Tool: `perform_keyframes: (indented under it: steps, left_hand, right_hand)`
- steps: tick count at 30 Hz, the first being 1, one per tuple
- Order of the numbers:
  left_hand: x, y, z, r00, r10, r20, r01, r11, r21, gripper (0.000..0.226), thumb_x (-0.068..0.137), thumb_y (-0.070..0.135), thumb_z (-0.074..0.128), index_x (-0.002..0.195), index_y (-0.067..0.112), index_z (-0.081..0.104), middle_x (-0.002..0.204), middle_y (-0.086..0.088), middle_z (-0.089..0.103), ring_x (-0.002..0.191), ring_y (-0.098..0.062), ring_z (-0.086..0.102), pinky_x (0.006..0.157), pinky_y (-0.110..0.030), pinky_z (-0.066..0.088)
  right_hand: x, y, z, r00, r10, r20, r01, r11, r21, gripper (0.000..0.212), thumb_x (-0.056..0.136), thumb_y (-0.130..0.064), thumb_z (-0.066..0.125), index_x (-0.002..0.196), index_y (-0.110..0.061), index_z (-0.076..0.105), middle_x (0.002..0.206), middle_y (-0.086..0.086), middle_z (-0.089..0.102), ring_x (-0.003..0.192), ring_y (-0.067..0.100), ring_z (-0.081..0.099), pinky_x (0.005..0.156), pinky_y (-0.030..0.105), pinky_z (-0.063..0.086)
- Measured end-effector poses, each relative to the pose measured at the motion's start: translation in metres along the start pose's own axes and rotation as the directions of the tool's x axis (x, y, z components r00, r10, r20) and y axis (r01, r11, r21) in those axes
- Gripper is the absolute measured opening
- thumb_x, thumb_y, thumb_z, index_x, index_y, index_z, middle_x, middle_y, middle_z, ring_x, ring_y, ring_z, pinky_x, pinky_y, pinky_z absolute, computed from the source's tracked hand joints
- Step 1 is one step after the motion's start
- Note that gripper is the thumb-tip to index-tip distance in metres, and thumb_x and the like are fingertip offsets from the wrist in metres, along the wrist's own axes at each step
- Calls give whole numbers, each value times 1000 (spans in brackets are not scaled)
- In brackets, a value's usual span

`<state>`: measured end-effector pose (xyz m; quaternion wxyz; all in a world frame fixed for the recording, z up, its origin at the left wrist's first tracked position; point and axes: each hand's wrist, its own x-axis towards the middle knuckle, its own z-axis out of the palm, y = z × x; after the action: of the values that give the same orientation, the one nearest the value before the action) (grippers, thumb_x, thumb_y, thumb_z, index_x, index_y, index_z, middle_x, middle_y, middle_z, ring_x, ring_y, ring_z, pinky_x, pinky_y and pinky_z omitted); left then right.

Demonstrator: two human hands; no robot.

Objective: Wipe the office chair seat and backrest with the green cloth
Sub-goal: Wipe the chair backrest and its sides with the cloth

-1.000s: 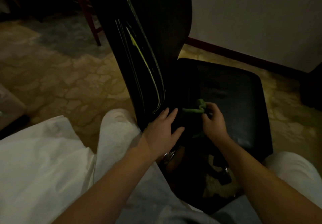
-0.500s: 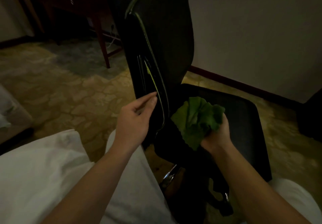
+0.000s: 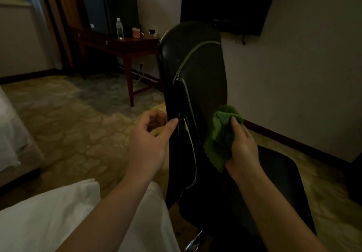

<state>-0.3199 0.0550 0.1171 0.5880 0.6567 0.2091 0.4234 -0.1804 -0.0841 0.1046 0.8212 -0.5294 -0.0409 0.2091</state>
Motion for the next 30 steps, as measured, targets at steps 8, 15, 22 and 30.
perform_keyframes:
  steps: [8,15,22,30]
  left_hand:
    - [15,9,4,993,1,122,9,996,-83,35,95,25,65,117,52,59,113,19,73,106,-1,69,87,-28,57]
    - [27,8,1,984,-21,175,33,997,-66,40,97,24,61,126,50,56,119,21,71,112,1,66,94,-31,55]
    - [38,17,-3,971,-55,234,65,997,-34,35,97,28,57,131,34,61,115,29,69,109,3,66,97,-32,56]
    - [52,28,-7,956,-63,285,81,995,-53,47,85,46,54,129,31,64,108,14,76,104,-3,71,90,-32,58]
  right_hand:
    - [-5,-19,44,803,-424,419,563,771,-299,36,103,-24,45,135,-13,55,123,-2,67,114,11,64,93,32,55]
    - [4,1,58,670,-496,553,737,535,-413,50,98,-23,54,146,-24,41,155,-8,39,144,2,30,118,38,32]
    - [18,-9,70,534,-560,633,845,316,-432,58,93,-10,62,147,-15,43,155,-2,37,144,10,33,114,39,39]
    - [34,-12,59,431,-609,666,895,195,-401,38,95,-10,54,132,-15,60,141,4,46,132,20,46,101,44,49]
